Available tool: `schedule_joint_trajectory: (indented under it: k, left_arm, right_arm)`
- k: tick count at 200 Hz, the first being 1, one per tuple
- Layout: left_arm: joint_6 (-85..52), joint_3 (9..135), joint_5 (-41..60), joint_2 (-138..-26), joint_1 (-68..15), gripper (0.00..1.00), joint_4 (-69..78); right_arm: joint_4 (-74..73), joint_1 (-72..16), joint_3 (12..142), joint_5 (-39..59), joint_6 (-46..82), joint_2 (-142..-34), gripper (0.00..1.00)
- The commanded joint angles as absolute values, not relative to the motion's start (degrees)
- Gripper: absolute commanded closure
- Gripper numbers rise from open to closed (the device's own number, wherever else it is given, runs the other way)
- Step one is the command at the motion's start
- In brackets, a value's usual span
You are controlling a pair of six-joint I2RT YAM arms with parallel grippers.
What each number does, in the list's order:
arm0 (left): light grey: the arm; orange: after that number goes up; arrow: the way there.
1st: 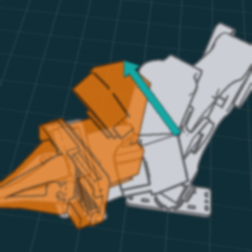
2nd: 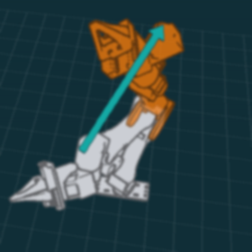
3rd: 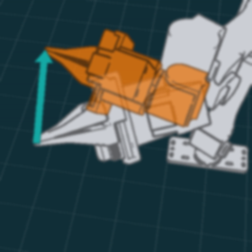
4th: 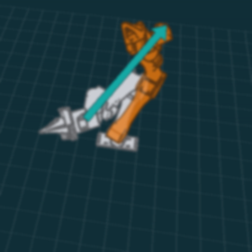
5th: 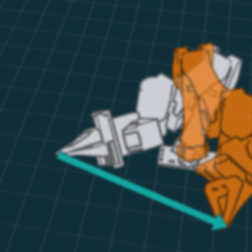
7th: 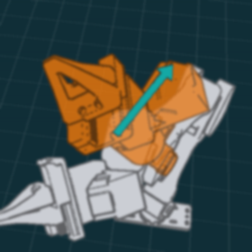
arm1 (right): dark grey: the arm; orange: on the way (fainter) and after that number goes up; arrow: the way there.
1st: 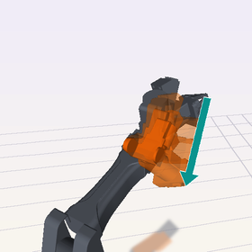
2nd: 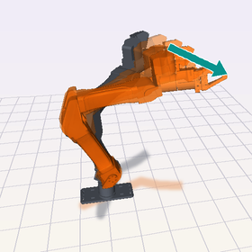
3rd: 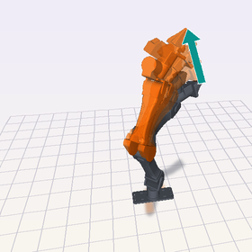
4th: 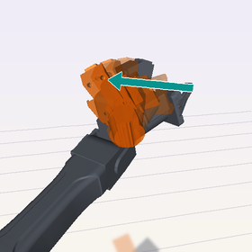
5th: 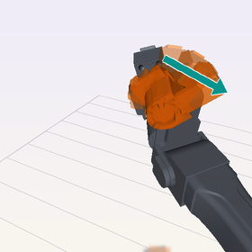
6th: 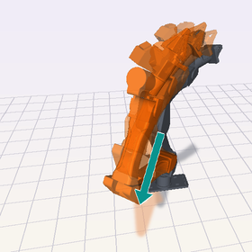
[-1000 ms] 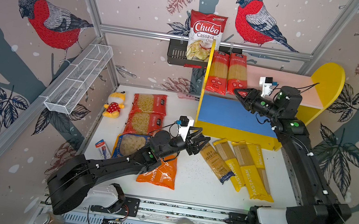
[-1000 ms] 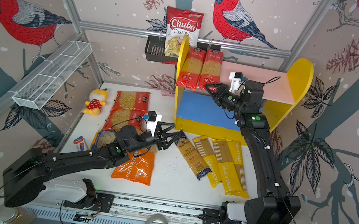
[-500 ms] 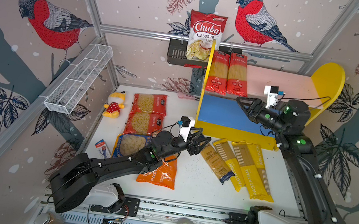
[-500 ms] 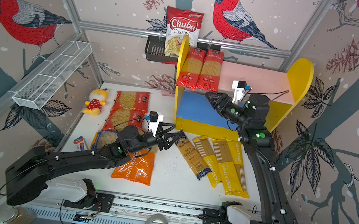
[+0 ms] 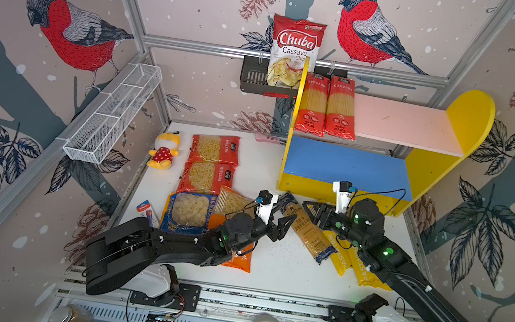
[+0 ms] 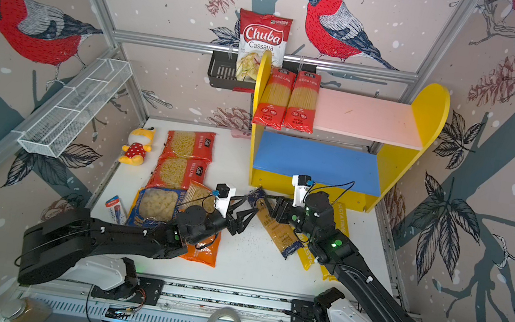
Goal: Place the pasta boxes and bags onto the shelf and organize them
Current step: 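Open the right gripper and lower it back to the pasta pile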
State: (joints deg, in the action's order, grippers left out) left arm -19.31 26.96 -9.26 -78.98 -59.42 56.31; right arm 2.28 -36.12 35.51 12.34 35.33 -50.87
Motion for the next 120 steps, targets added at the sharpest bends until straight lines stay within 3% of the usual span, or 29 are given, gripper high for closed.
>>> schedule_joint_trajectory:
  k: [1, 30, 74, 120]
  left_arm:
    - [-18.5, 26.8, -14.3, -80.1, -60.1, 0.31, 60.9]
    - [-20.6, 25.7, -16.1, -80.2, -60.2, 0.31, 59.2]
    - [-26.9, 25.1, -19.7, -82.6, -62.7, 0.31, 59.6]
    - [-35.2, 23.8, -22.8, -88.1, -65.3, 0.31, 63.4]
  right_arm:
    - [-3.1, -36.1, 33.0, 4.8, 32.9, -51.7, 0.37]
    - [-3.3, -33.8, 29.5, 0.3, 34.0, -54.7, 0.37]
    - [0.9, -23.7, 29.5, 6.9, 36.4, -61.0, 0.37]
    - [3.2, -28.5, 28.4, 5.2, 36.5, -63.8, 0.38]
